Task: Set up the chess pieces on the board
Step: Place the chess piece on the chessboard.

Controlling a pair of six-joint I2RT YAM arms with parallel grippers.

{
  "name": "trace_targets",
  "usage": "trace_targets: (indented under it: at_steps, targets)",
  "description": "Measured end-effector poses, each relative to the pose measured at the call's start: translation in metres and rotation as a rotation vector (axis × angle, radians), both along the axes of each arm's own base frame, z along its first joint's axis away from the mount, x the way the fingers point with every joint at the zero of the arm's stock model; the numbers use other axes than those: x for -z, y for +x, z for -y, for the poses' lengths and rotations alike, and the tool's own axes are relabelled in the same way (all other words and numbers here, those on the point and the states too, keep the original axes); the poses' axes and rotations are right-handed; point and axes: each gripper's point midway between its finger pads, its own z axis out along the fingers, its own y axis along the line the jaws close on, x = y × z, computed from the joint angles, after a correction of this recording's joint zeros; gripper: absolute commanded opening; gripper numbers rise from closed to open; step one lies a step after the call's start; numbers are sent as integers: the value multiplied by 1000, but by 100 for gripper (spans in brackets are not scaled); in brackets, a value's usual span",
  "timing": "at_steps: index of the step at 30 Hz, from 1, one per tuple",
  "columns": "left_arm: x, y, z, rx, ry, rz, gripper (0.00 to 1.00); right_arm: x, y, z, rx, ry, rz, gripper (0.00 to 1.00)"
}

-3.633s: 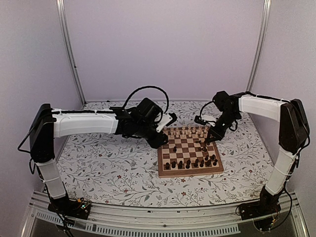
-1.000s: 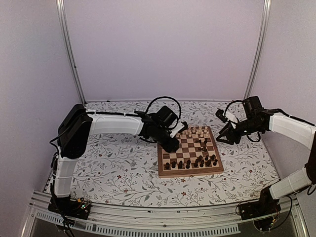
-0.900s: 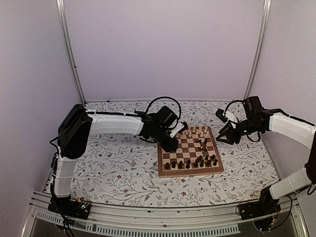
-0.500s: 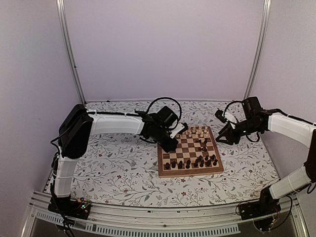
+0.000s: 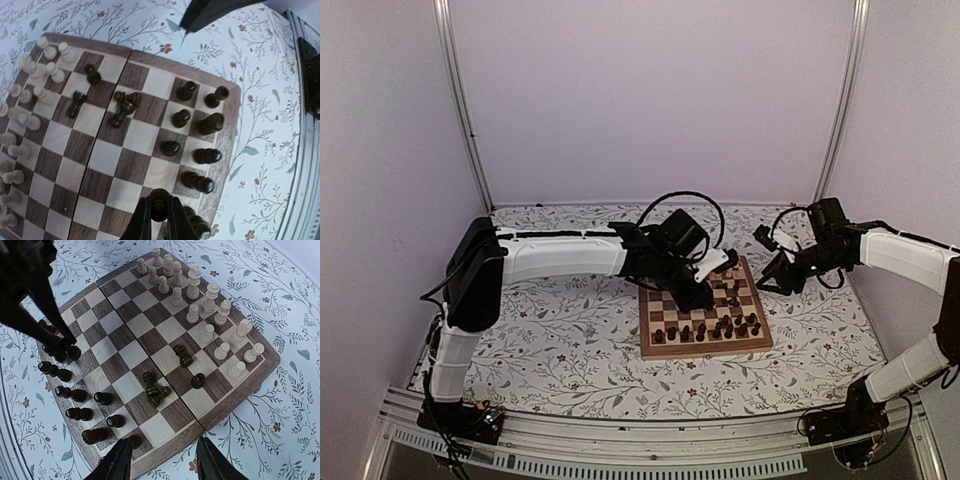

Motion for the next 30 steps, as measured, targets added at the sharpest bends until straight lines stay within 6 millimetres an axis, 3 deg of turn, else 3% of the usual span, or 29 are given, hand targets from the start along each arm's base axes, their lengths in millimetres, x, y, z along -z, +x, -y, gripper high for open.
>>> trace_targets:
  at_steps: [5, 16, 24, 30]
  targets:
    - [-7, -15, 18, 63, -26, -3, 8, 2, 1, 1, 4, -8, -1, 47]
    - [35, -24, 9, 83, 67, -87, 8, 8, 1, 2, 7, -17, -18, 47]
    - [25, -18, 18, 79, 46, -67, 9, 8, 1, 2, 6, -17, -18, 47]
    - [30, -12, 23, 70, 52, -56, 10, 9, 1, 2, 5, -18, -22, 48]
